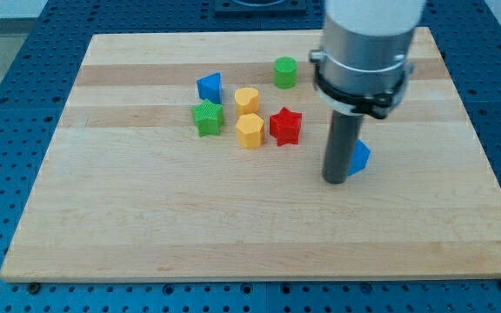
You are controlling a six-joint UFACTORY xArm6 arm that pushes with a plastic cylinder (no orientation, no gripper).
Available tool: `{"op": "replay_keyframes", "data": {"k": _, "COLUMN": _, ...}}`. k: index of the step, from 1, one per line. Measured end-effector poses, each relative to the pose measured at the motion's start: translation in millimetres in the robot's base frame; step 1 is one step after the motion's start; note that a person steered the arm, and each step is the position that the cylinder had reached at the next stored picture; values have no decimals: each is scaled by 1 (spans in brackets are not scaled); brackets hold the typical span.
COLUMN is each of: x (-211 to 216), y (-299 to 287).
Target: Move the blue cube to the bottom of the red circle
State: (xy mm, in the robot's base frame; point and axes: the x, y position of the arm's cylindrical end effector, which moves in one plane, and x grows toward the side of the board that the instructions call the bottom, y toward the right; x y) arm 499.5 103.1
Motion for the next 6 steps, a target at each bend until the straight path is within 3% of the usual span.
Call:
{"op": "replay_keyframes", "data": {"k": 2, "x": -56, "y": 20}}
{"op": "replay_keyframes", "data": {"k": 4, "x": -34, "y": 40}}
{"op": "replay_keyframes", "data": {"k": 6, "x": -68, "y": 64}}
